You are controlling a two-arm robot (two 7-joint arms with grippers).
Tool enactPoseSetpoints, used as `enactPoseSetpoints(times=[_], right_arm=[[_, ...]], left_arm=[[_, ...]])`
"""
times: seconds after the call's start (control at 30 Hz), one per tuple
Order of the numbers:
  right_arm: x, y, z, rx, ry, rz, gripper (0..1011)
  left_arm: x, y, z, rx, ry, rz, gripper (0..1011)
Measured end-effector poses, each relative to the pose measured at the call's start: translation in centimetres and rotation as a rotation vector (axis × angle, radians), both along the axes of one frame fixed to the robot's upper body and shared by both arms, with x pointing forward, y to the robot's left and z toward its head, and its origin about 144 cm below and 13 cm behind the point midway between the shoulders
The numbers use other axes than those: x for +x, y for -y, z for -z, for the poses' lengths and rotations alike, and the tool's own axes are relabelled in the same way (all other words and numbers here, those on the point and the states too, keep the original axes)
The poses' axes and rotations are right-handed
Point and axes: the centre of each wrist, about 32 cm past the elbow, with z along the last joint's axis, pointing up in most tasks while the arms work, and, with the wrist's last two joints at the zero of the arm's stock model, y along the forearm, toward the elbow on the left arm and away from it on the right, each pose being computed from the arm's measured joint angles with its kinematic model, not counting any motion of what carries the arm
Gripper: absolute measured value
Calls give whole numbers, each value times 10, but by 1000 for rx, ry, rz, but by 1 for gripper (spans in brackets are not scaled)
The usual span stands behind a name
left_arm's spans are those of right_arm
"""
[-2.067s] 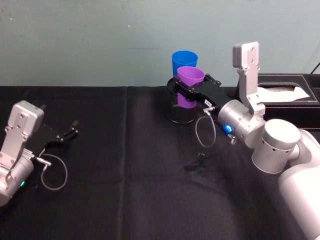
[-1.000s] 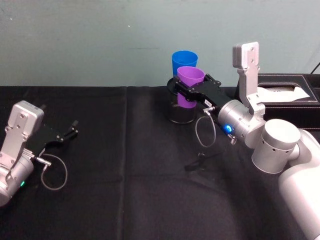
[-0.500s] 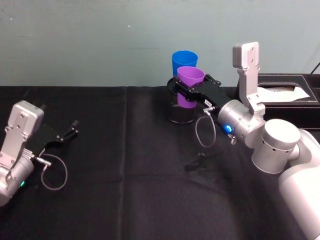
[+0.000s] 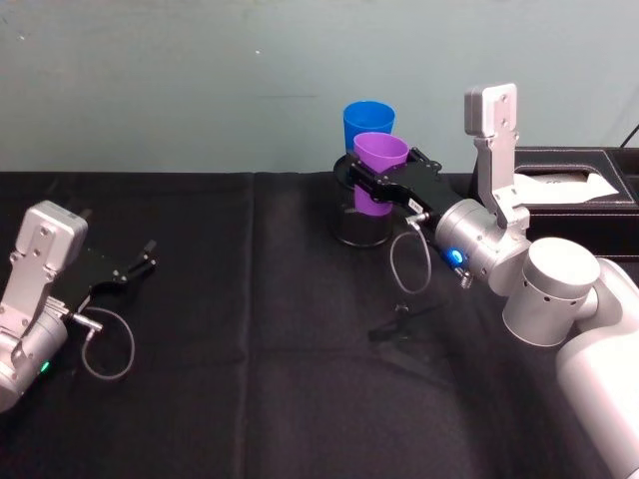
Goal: Pick up one cup with a gripper and tap it against the other cup.
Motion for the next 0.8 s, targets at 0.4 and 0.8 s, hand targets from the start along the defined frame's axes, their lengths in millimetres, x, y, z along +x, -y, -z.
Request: enactPoseSetpoints(times=[0.4, 0.8], right_arm=[[0, 0, 0, 0, 0, 0, 733], [0, 0, 0, 0, 0, 0, 733]], left_arm=[[0, 0, 0, 0, 0, 0, 1000], [0, 0, 0, 0, 0, 0, 1000]])
